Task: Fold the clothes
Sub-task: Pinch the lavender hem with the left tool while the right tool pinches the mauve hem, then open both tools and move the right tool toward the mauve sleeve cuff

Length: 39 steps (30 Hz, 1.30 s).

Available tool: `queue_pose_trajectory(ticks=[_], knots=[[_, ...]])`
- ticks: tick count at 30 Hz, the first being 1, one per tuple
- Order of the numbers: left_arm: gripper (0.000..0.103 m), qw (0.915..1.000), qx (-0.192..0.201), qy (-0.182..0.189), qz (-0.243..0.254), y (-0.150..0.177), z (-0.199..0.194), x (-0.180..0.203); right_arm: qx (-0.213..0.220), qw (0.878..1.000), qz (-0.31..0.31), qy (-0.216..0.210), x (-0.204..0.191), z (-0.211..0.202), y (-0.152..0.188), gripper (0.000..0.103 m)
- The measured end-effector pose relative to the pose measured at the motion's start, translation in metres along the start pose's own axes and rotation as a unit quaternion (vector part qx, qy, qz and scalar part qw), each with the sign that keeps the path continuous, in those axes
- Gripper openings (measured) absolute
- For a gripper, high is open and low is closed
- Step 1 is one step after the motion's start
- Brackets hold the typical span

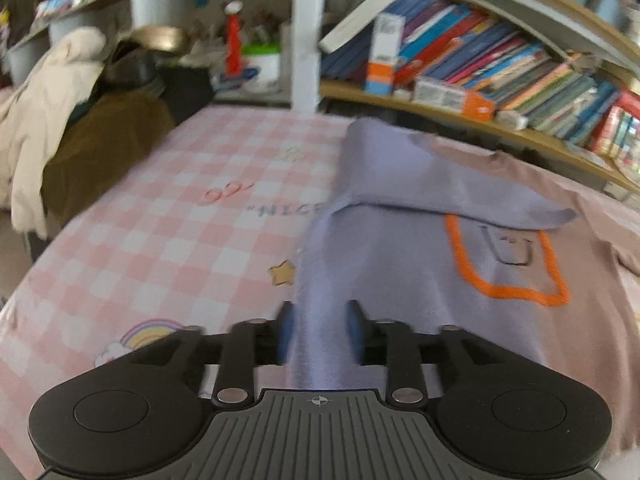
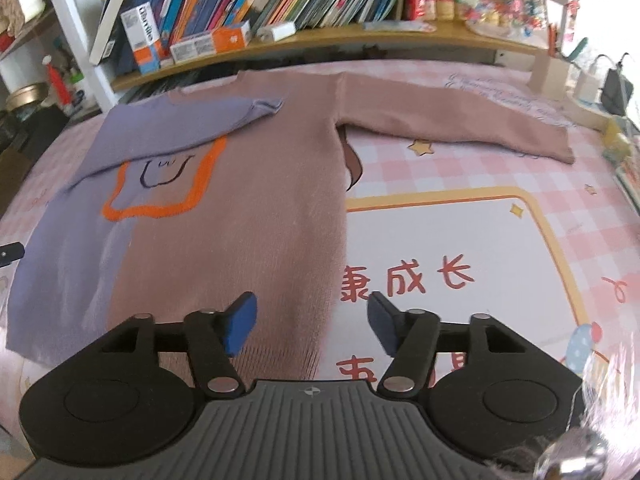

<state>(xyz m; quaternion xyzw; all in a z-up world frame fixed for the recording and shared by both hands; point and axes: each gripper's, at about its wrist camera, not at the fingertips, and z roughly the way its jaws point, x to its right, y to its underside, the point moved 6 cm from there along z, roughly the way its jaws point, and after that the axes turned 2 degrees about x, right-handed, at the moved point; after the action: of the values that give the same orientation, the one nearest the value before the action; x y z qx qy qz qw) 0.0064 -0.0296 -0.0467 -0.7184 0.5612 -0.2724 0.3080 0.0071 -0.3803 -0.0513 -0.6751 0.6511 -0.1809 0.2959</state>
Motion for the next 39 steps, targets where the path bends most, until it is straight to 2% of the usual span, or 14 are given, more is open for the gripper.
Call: queue_pose_trajectory(ticks=[1, 3, 9, 15, 29, 34, 39], knots=[[0.052, 0.9999, 0.008, 0.006, 0.009, -0.001, -0.004, 0.005, 0.004, 1.0, 0.002, 0.004, -0.001, -0.002, 0.0, 0.067], [0.068, 0.9993, 0.018, 0.017, 0.027, -0.001, -0.012, 0.015, 0.01, 1.0, 0.005, 0.011, -0.004, -0.006, 0.003, 0.071], [0.088, 0.9957, 0.029, 0.05, 0.072, 0.007, -0.03, 0.038, 0.028, 0.999, 0.012, 0.027, -0.014, -0.022, 0.014, 0.082], [0.09, 0.989, 0.02, 0.093, 0.113, 0.025, -0.039, 0.051, 0.036, 0.998, 0.029, 0.047, -0.02, -0.036, 0.031, 0.084], [0.092, 0.9802, -0.005, 0.171, 0.1, 0.033, -0.035, 0.052, 0.049, 0.992, 0.062, 0.101, -0.02, -0.068, 0.06, 0.084], [0.092, 0.9772, -0.004, 0.185, 0.104, 0.032, -0.034, 0.062, 0.057, 0.988, 0.075, 0.124, -0.011, -0.079, 0.06, 0.084], [0.092, 0.9779, -0.01, 0.18, 0.106, 0.032, -0.03, 0.067, 0.059, 0.986, 0.08, 0.131, -0.004, -0.082, 0.06, 0.084]])
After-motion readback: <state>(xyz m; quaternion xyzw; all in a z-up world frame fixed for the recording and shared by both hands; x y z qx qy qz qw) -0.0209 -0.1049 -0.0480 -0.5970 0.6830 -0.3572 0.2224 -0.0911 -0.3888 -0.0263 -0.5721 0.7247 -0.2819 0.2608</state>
